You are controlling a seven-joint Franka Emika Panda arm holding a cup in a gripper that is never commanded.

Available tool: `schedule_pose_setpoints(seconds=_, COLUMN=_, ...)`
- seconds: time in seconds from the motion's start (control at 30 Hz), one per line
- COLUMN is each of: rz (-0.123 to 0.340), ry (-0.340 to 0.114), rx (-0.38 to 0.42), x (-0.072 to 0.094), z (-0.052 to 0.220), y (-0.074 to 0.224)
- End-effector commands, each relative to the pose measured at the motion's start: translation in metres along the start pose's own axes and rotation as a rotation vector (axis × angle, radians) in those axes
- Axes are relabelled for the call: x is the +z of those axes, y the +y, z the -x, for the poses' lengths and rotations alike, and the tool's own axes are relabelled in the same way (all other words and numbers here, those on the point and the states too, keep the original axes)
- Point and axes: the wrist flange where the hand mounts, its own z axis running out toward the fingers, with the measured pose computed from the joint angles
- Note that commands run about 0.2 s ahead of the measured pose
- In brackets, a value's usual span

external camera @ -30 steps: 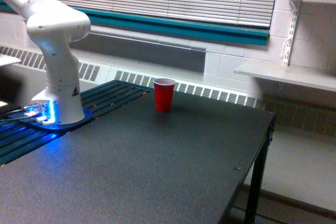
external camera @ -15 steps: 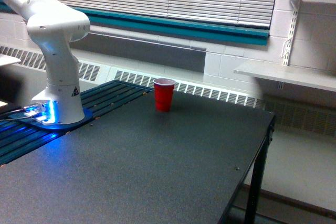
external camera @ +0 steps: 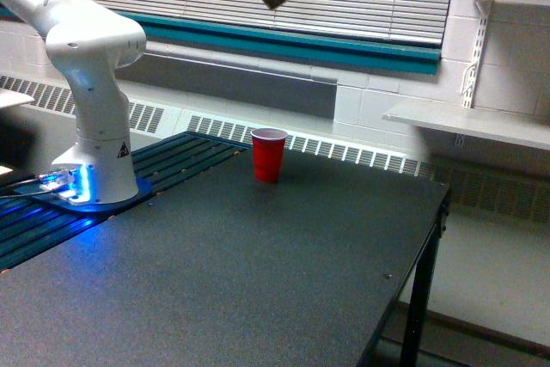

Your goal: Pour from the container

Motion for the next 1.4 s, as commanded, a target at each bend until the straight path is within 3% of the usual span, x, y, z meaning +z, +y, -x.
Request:
schedule_pose_setpoints(seconds=0.03, rz=0.013, ry=-0.029, rx=0.072, x=0.006, z=0.017, y=0.001)
schedule_pose_setpoints(seconds=0.77, rz=0.092, ry=-0.120, rx=0.189, x=0.034, z=0.057, y=0.019)
schedule_pose_setpoints(seconds=1.4, rz=0.174, ry=-0.177, rx=0.293, x=0.063, z=0.071, y=0.034)
